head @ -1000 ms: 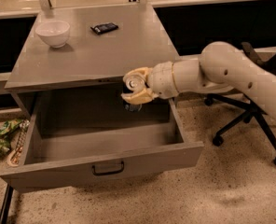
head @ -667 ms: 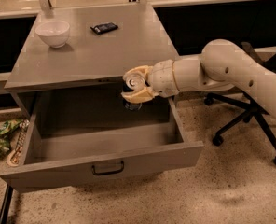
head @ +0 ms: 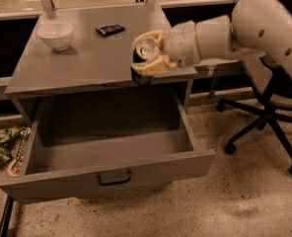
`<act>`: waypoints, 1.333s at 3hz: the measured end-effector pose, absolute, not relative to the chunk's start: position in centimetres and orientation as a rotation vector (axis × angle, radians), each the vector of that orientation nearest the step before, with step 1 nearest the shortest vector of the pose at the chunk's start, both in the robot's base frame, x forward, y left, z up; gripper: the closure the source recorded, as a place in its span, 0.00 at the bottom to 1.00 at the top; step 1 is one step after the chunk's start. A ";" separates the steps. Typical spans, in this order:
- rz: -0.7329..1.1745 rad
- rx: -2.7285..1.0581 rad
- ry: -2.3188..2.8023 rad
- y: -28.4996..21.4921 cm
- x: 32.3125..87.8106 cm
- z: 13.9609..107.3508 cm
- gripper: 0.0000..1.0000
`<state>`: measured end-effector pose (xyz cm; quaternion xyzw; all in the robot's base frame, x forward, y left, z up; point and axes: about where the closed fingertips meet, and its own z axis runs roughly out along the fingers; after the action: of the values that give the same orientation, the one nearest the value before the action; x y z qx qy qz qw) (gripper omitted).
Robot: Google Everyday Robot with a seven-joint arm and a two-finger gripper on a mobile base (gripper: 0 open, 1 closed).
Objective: Pick pepsi can from top drawer and place on counter
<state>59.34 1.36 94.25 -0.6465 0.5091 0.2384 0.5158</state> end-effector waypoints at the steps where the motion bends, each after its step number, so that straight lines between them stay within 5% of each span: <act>1: 0.545 -1.598 1.193 0.5 60.9 98.4 1.00; 4: 0.732 -1.615 1.341 4.4 73.6 94.5 1.00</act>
Offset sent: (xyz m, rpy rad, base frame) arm 0.1370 -0.0174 0.1107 -0.0111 -0.0280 0.0837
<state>73.57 4.38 94.47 -0.6512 0.5408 0.2952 0.4431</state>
